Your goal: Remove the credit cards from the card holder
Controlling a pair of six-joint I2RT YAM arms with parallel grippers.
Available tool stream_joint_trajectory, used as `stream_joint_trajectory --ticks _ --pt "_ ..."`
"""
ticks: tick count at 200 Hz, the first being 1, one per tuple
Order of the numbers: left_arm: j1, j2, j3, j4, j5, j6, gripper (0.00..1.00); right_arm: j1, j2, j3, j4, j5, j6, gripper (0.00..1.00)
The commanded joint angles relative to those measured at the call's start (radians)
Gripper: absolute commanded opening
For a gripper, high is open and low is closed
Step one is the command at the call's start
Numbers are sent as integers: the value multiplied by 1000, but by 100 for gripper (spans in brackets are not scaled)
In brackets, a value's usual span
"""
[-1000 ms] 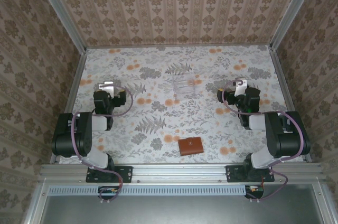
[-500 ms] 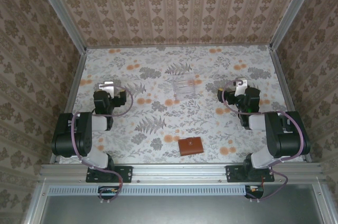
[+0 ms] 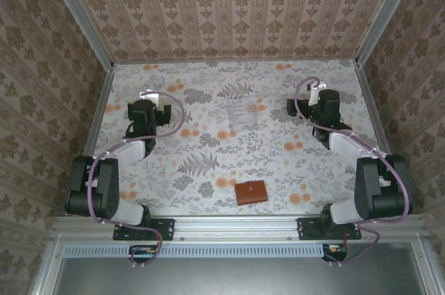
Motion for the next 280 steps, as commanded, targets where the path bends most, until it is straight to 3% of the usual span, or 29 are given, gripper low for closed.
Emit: stream_joint_trajectory --ticks 1,40,88,138,157,219,280 --pt "-13 -51 72 -232 -26 -76 100 41 -4 90 -257 23 104 93" --pt "-15 -101 193 -516 82 -256 100 148 85 268 -444 51 153 85" --pt "-13 -126 317 -797 185 -287 100 248 276 516 -642 29 163 60" --pt "-4 -133 439 -1053 310 -281 100 265 431 694 -718 -65 186 46" --pt "-4 -139 478 -1142 314 -266 100 273 493 770 -768 -45 181 42" --pt "0 -198 511 -1251 307 -225 100 290 638 950 -869 -21 149 30" --pt "63 -252 434 -1200 312 -187 100 296 732 1045 -894 -41 149 29"
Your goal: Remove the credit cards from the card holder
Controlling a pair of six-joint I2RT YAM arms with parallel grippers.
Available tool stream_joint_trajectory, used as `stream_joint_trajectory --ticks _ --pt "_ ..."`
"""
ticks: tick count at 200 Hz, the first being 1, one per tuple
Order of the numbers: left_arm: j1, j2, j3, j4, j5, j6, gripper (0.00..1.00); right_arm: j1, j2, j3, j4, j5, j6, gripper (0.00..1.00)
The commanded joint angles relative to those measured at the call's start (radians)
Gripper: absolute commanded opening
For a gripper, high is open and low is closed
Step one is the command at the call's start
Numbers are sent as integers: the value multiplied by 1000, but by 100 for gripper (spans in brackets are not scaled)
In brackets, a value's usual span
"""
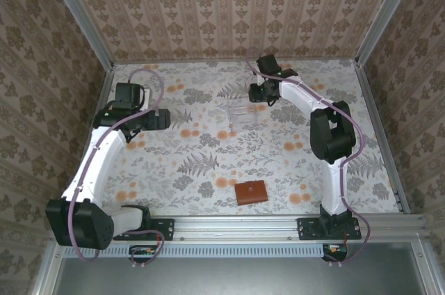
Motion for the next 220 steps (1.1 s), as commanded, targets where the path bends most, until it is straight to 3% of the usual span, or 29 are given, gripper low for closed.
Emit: stream_joint_trajectory --ticks 1,126,220 --pt "26 -21 -29 -4 6 36 100 9 42 51 -50 -9 -7 29" --pt "101 -32 -53 22 72 28 100 23 113 99 -60 12 17 15" --pt "105 -28 -52 26 104 21 100 43 -13 -37 -106 178 161 6"
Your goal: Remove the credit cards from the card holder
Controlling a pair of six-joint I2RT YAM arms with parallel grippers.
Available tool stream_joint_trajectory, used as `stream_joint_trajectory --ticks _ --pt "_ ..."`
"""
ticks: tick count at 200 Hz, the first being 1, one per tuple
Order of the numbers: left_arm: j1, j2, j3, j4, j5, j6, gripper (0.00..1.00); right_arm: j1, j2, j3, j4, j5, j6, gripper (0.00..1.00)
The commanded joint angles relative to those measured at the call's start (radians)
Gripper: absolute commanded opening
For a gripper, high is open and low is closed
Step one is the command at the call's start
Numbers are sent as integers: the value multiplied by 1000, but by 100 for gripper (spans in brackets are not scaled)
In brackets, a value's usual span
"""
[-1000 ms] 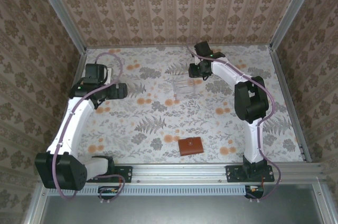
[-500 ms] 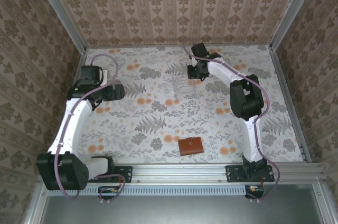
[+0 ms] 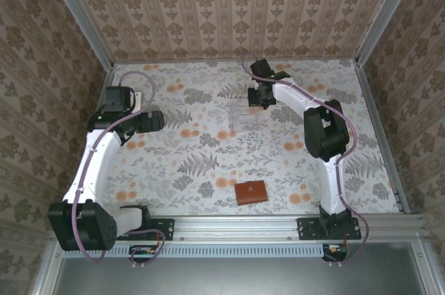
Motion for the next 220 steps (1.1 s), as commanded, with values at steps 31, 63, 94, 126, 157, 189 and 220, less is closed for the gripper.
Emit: stream_joint_trajectory --ticks 31,63,94,126,157,189,220 --pt "10 -10 -9 12 36 8 100 12 -91 -88 -76 127 88 5" --pt "10 -7 -8 12 42 7 100 22 -127 -133 -75 174 137 3" --pt "10 -12 -10 16 44 3 100 29 -134 -163 -56 172 148 4" --pt "9 -8 -13 17 47 2 100 31 -137 -165 -48 161 132 8" --pt "10 -7 -13 16 45 1 100 31 -150 -157 -61 173 124 15" --pt "10 -8 -14 17 45 3 100 29 -180 -152 -80 184 81 19" --pt "11 -10 -14 17 45 3 100 28 -232 -168 -87 128 -41 29"
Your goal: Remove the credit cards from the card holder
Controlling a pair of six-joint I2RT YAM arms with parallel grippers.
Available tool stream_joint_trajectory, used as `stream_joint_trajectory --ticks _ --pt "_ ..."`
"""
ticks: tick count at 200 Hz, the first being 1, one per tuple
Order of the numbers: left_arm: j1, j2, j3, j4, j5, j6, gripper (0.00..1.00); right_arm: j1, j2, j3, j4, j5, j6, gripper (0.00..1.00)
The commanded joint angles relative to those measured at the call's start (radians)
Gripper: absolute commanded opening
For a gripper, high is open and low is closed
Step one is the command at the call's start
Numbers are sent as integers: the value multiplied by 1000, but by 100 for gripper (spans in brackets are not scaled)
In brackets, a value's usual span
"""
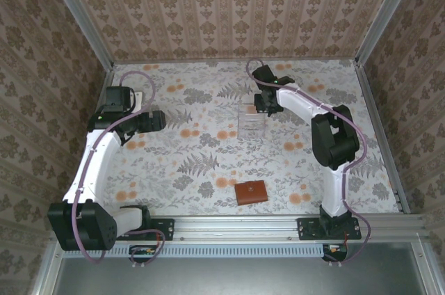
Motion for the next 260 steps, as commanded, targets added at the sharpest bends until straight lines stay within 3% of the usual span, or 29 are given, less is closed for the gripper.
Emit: stream_joint_trajectory --ticks 1,24,72,111,165,192,237,245,260 --pt "9 -10 -11 13 14 3 100 4 -89 -17 -37 -26 -115 29" --pt "10 -15 -13 12 13 3 100 5 -136 -50 -33 -112 -237 36" --pt "10 -30 -17 12 1 6 100 16 -236 -111 -93 -341 -541 36" --pt "9 -48 -23 19 10 1 100 60 -341 -221 -157 -511 -774 48" --pt "9 -56 -26 25 22 1 100 179 -460 -384 -172 -538 -980 66" --pt "10 -67 -31 29 21 1 100 272 -508 -475 -169 -486 -1096 76" --pt "10 -69 -29 28 19 4 100 404 -522 -544 -187 -382 -1139 85" --pt "10 -72 -28 28 19 4 100 429 -512 -557 -180 -353 -1140 94" --pt "10 -77 -31 30 17 4 100 468 -488 -576 -151 -324 -1136 99"
